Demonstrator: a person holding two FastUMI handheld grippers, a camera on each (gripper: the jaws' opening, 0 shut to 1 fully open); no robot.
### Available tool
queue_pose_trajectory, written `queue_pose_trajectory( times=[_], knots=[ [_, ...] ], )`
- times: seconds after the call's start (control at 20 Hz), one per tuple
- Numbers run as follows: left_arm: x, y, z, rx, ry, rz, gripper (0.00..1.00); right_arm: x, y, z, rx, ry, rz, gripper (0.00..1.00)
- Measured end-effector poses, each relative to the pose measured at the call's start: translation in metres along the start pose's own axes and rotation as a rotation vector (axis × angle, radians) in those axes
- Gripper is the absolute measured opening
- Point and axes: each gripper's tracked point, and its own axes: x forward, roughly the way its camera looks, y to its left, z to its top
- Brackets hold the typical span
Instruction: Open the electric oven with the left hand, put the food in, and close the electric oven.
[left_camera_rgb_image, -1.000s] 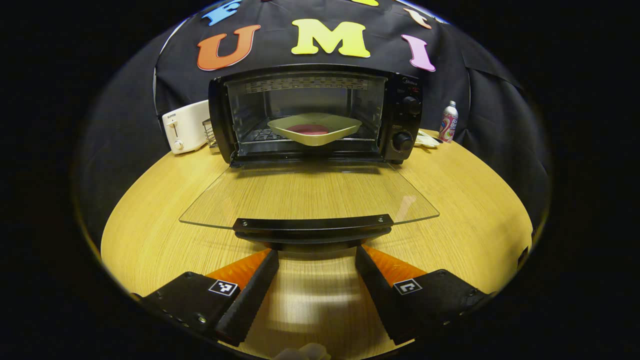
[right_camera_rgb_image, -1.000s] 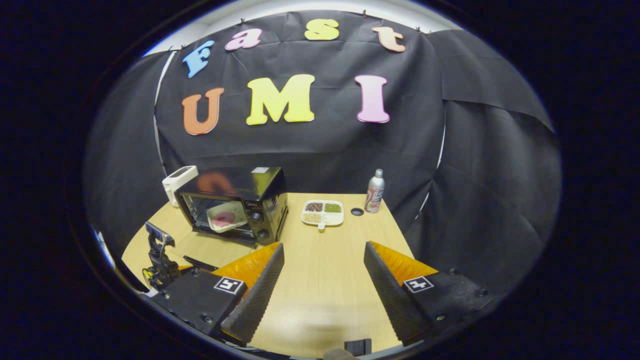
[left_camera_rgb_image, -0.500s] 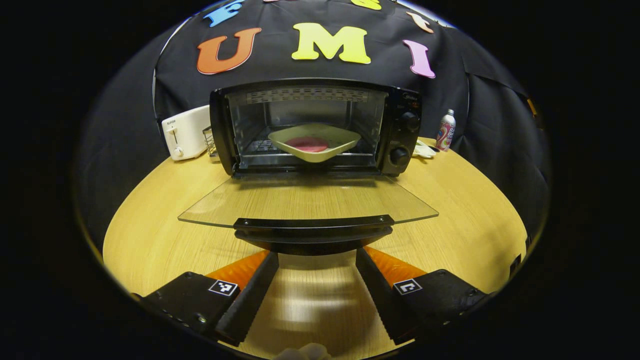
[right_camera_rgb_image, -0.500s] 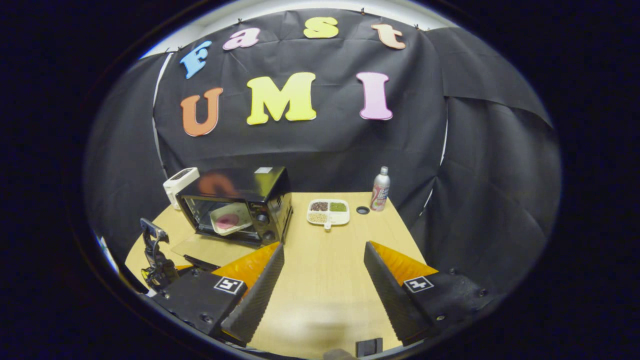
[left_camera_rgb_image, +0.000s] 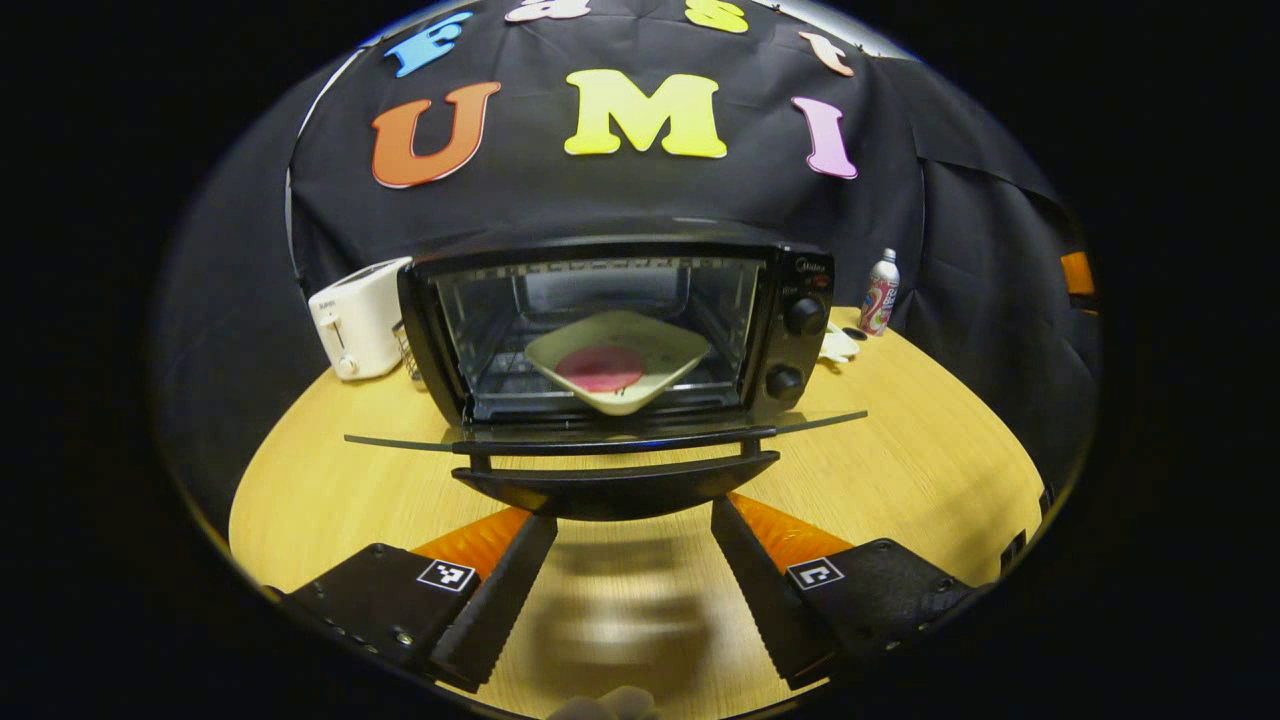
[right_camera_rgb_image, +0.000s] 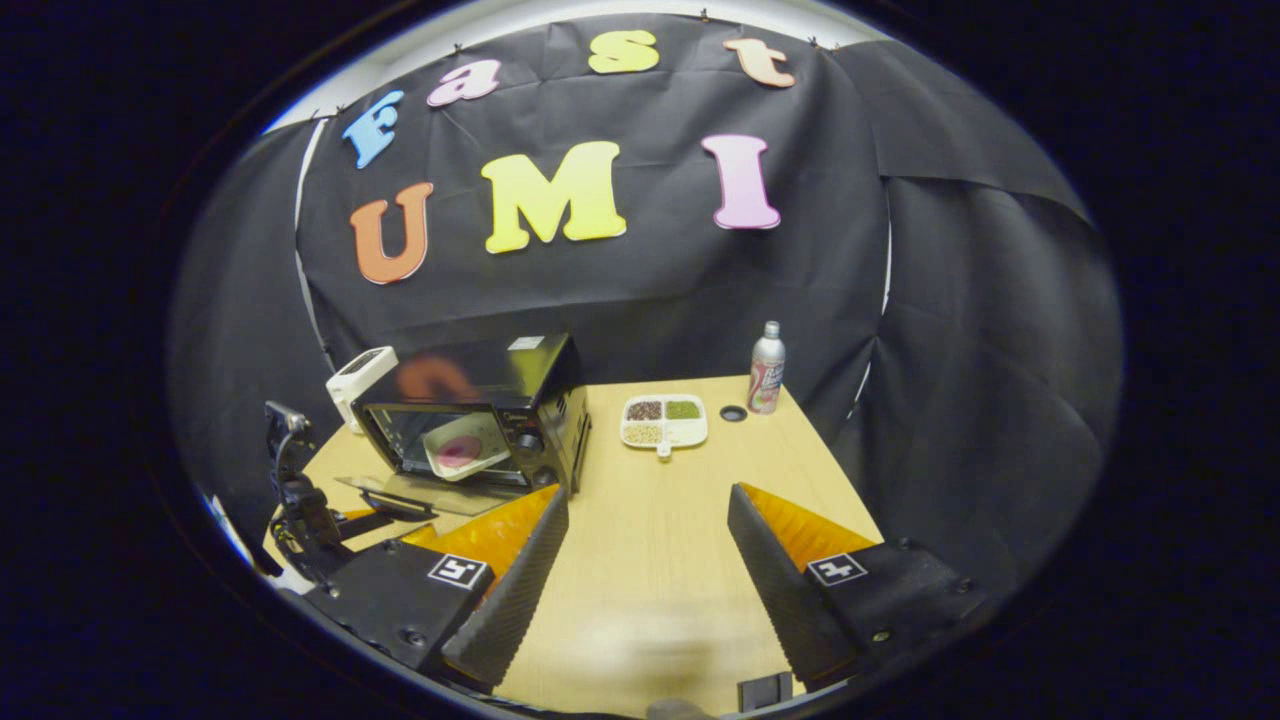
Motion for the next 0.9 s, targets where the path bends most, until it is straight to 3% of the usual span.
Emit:
queue_pose_trajectory(
  times=[0.05,0.25,0.35,0.55,0.8,0.9],
  knots=[
    [0.001,0.001,0.008,0.000,-0.009,0.000,0.97,0.001,0.000,0.001,0.003,0.000,-0.004,1.00],
    [0.007,0.003,0.037,-0.010,-0.040,-0.009,0.97,0.003,0.001,0.005,0.005,-0.013,-0.010,0.96],
    [0.014,0.006,0.053,0.005,-0.063,-0.007,1.00,0.003,-0.001,0.007,0.006,-0.016,-0.015,1.00],
    [0.027,0.009,0.082,0.002,-0.106,-0.006,0.97,0.000,-0.005,0.010,0.008,-0.028,-0.028,0.96],
    [0.027,0.004,0.068,-0.005,-0.084,-0.009,0.97,-0.007,-0.006,0.009,0.007,-0.034,-0.033,1.00],
    [0.026,0.003,0.065,0.002,-0.083,-0.008,0.97,-0.009,-0.007,0.009,0.006,-0.035,-0.034,0.96]
  ],
)
